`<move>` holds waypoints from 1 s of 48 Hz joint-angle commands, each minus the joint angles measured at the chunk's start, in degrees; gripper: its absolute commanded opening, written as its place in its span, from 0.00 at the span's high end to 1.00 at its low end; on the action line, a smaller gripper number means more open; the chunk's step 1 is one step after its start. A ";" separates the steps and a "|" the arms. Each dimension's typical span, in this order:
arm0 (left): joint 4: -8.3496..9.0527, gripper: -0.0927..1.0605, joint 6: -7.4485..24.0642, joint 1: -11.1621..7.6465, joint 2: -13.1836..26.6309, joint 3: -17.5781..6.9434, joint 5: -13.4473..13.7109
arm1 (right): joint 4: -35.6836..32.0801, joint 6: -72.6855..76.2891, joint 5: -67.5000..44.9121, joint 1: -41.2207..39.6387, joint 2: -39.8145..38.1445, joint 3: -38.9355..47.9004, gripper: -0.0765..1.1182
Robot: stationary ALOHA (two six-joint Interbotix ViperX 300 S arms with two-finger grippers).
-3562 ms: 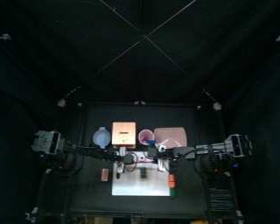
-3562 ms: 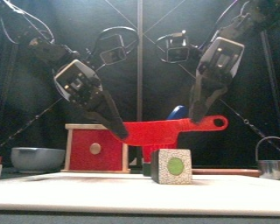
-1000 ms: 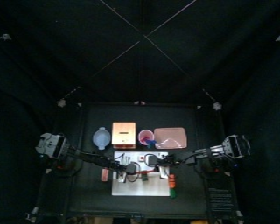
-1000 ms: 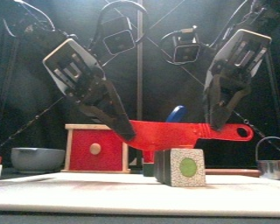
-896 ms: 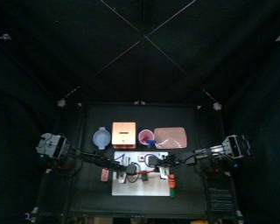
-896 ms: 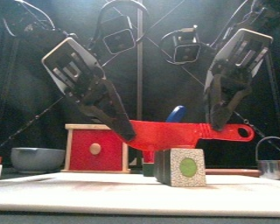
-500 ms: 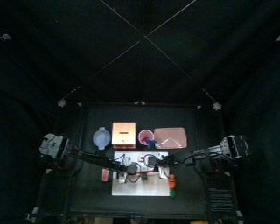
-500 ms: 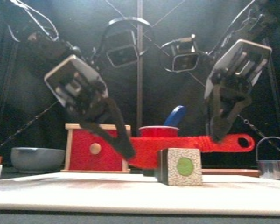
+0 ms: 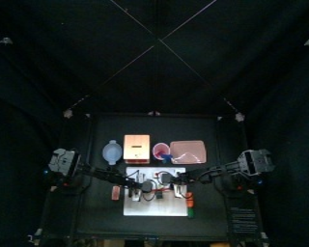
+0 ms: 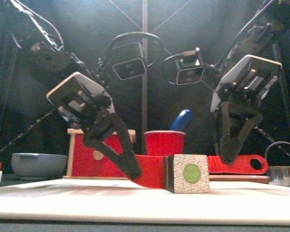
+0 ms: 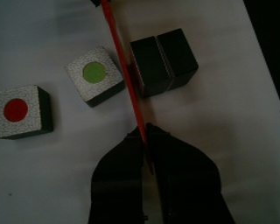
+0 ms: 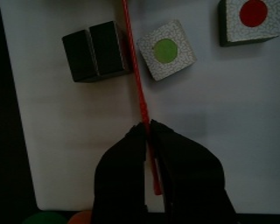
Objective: Cut the sushi into 4 pieces with the knife
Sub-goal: Cut the sushi into 4 pieces
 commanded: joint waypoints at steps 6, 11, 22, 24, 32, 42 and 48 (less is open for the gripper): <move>1.85 0.57 0.62 3.87 0.18 -0.18 0.35 | -2.55 0.09 -0.62 -3.96 -0.62 -0.79 0.66; 3.34 0.57 0.62 5.36 -0.44 -0.09 0.35 | -3.16 0.09 -0.53 -4.83 -1.05 -0.79 0.66; 5.01 0.57 0.53 5.98 -1.93 -0.26 1.49 | -3.08 0.09 -0.53 -4.75 -2.72 -1.14 0.66; 5.01 0.57 0.53 5.98 -2.55 -0.35 1.93 | -2.99 0.09 -0.44 -4.57 -3.43 -1.32 0.66; 4.92 0.57 0.44 5.36 -6.24 -0.70 3.69 | -1.93 0.18 -0.18 -4.31 -6.77 -1.49 0.66; 4.66 0.57 0.18 1.23 -9.76 -1.05 4.04 | -0.70 0.18 -0.09 -1.32 -10.02 -0.97 0.66; 3.34 0.58 0.18 -1.58 -9.93 -1.93 4.04 | 1.14 0.18 -0.09 0.09 -10.46 -0.26 0.66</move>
